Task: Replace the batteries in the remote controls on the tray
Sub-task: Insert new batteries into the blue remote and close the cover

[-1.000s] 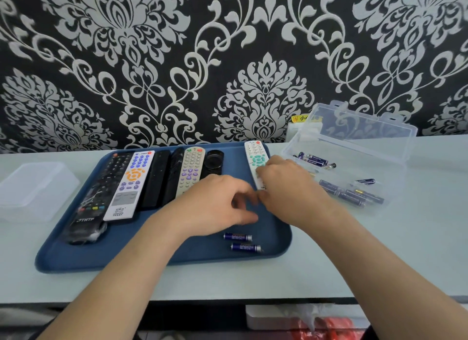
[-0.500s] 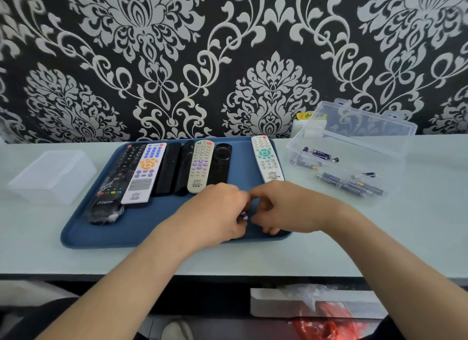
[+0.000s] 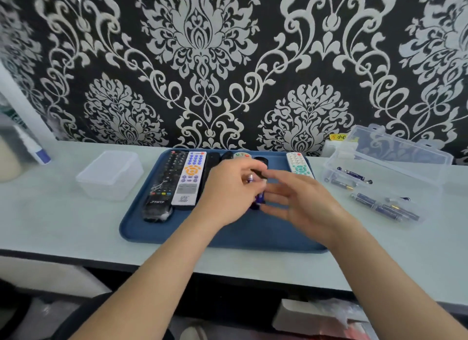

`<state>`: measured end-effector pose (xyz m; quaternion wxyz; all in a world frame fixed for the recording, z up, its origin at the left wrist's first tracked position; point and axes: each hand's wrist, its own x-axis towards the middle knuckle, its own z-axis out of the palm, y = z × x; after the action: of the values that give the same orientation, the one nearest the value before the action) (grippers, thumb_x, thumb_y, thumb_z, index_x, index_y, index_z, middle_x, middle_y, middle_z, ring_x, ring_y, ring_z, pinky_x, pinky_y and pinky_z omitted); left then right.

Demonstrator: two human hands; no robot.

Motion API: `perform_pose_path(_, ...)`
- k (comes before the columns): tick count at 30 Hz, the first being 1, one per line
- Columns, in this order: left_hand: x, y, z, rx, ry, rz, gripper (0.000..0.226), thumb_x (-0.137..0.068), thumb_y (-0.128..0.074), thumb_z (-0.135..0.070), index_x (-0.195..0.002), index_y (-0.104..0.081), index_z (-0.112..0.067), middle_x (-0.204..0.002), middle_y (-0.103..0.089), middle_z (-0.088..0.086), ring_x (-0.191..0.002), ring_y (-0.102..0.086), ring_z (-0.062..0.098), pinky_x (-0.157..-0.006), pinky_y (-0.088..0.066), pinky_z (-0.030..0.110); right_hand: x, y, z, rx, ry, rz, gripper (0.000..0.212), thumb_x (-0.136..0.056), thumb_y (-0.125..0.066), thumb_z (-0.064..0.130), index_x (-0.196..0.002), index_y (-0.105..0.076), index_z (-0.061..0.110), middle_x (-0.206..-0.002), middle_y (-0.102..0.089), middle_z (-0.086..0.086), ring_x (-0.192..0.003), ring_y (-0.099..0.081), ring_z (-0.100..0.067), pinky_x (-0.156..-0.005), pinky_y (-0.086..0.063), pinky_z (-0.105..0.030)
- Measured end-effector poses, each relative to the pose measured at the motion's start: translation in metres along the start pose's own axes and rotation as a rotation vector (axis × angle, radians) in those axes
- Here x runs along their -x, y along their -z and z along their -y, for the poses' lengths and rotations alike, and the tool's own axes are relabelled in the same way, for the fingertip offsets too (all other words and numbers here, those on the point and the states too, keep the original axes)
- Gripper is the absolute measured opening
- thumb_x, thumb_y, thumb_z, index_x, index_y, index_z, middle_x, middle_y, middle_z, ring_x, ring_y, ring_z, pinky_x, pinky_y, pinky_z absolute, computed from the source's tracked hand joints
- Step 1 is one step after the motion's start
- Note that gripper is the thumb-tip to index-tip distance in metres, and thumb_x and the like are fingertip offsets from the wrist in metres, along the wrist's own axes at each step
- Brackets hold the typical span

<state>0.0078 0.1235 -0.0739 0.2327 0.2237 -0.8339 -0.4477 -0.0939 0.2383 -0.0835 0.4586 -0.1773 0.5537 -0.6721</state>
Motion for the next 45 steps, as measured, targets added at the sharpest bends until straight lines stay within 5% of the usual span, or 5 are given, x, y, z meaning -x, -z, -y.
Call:
perform_pose_path(10, -0.009, 0.097, 0.018, -0.241, 0.011, -0.382, 0.033, -0.086, -0.059, -0.013, -0.114, -0.069, -0.029, -0.106, -0.072, -0.009, -0.099, -0.064, 0.005, -0.091, -0.049, 0.025, -0.069, -0.118, -0.013, -0.403, -0.202, 0.025, 0.022, -0.101, -0.049, 0.021, -0.099, -0.064, 0.005, -0.083, -0.061, -0.01, -0.072, -0.061, -0.019, -0.055, -0.057, -0.023)
perform_pose_path(13, -0.015, 0.147, 0.051, -0.57, 0.076, -0.534, 0.029, -0.088, -0.06, -0.019, -0.115, -0.067, -0.027, -0.115, -0.068, -0.005, -0.106, -0.058, 0.02, -0.089, -0.048, 0.035, -0.083, -0.14, -0.009, -0.125, -0.198, 0.015, 0.03, -0.099, -0.054, 0.021, -0.073, -0.062, 0.009, -0.06, -0.047, 0.0, -0.047, -0.048, -0.01, -0.04, -0.042, -0.017)
perform_pose_path(18, -0.02, 0.173, 0.122, -0.795, 0.551, -0.29, 0.061, -0.085, -0.057, -0.054, -0.135, -0.036, -0.029, -0.144, -0.036, 0.007, -0.133, -0.028, 0.037, -0.1, -0.033, 0.051, -0.113, -0.18, -0.009, 0.532, 0.034, 0.15, 0.01, -0.095, -0.06, 0.015, -0.094, -0.067, 0.008, -0.063, -0.046, 0.002, -0.048, -0.038, -0.007, -0.044, -0.033, -0.018)
perform_pose_path(24, -0.02, 0.181, 0.139, -0.725, 0.408, -0.345, 0.054, -0.081, -0.059, -0.05, -0.128, -0.043, -0.029, -0.126, -0.051, 0.005, -0.113, -0.046, 0.034, -0.09, -0.045, 0.047, -0.148, -0.222, -0.023, 1.517, 0.316, 0.248, 0.081, -0.069, -0.082, 0.037, -0.135, -0.04, 0.013, -0.123, -0.055, -0.011, -0.111, -0.056, -0.028, -0.09, -0.05, -0.037)
perform_pose_path(45, -0.018, 0.195, 0.137, -0.678, 0.252, -0.386, 0.039, -0.094, -0.05, -0.042, -0.123, -0.055, -0.016, -0.113, -0.063, 0.009, -0.1, -0.058, 0.033, -0.08, -0.041, 0.036, -0.162, -0.241, -0.041, 1.239, 0.321, 0.247, 0.096, -0.06, -0.09, 0.03, -0.133, -0.031, 0.012, -0.121, -0.04, -0.005, -0.114, -0.049, -0.022, -0.095, -0.048, -0.037)
